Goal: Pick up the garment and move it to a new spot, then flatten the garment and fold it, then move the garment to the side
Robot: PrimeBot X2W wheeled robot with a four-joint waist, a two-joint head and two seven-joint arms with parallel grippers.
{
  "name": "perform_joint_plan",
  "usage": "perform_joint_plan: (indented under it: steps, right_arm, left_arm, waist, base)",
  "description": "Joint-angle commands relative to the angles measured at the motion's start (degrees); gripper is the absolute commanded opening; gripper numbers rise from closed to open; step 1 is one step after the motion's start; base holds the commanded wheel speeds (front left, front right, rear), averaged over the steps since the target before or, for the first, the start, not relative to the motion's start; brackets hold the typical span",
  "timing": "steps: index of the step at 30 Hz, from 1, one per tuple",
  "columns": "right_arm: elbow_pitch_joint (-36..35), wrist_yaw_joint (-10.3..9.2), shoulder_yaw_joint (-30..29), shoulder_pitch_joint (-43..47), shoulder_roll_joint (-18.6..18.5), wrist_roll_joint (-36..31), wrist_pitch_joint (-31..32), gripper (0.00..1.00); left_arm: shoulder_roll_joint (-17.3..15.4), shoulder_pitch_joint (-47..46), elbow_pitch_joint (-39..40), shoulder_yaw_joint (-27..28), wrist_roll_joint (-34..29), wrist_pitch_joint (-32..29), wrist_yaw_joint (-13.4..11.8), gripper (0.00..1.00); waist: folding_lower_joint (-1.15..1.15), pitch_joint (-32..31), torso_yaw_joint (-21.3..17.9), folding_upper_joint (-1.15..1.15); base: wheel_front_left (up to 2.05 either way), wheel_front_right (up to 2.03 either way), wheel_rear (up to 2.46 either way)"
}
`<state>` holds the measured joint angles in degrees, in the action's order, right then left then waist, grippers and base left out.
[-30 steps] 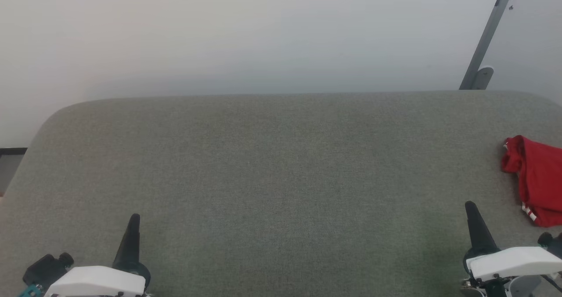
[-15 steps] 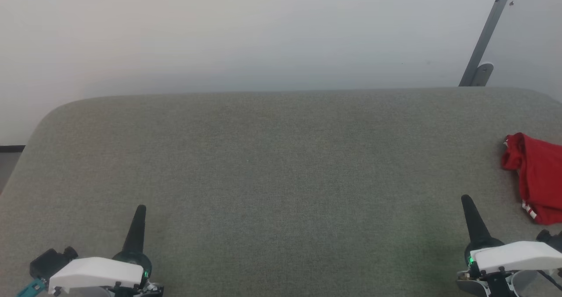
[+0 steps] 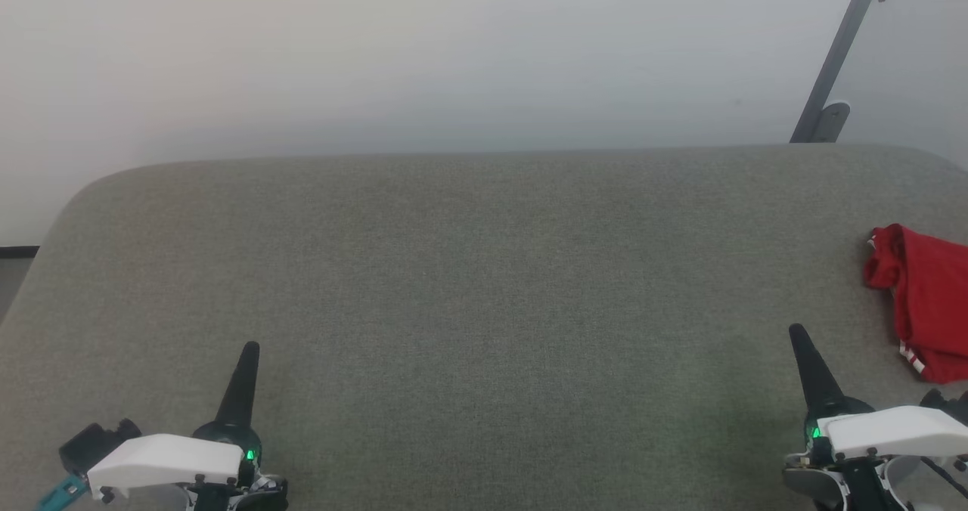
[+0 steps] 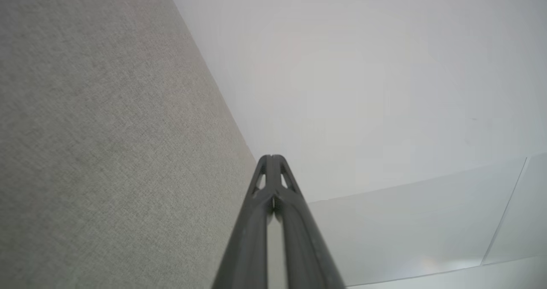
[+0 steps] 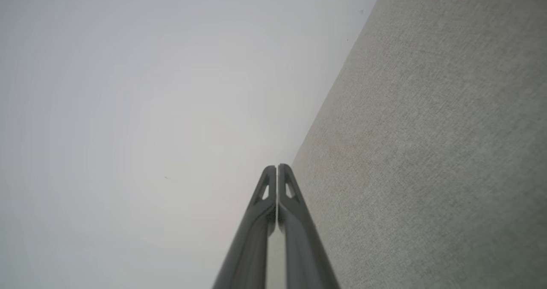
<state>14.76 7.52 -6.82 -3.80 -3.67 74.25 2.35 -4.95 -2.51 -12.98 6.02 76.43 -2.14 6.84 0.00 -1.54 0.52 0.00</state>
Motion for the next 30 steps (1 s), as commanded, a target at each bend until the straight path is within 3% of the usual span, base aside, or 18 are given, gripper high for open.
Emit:
perform_joint_plan:
  steps: [1, 30]
  right_arm:
    - [-0.7, -0.03, 0.1, -1.1, 0.1, 1.6, 0.4, 0.00]
    - [-0.8, -0.03, 0.2, -2.4, 0.8, 14.4, 3.5, 0.00]
  left_arm:
    - [0.1, -1.3, 0.1, 0.3, 1.6, -0.4, 0.3, 0.00]
    - [1.7, -3.5, -0.9, 0.6, 12.7, -3.6, 0.7, 0.00]
  waist:
    - [0.00, 0.1, 0.0, 0.00]
    - [0.00, 1.3, -0.4, 0.00]
  base:
    - [0.00, 0.00, 0.00]
    - [0.00, 0.00, 0.00]
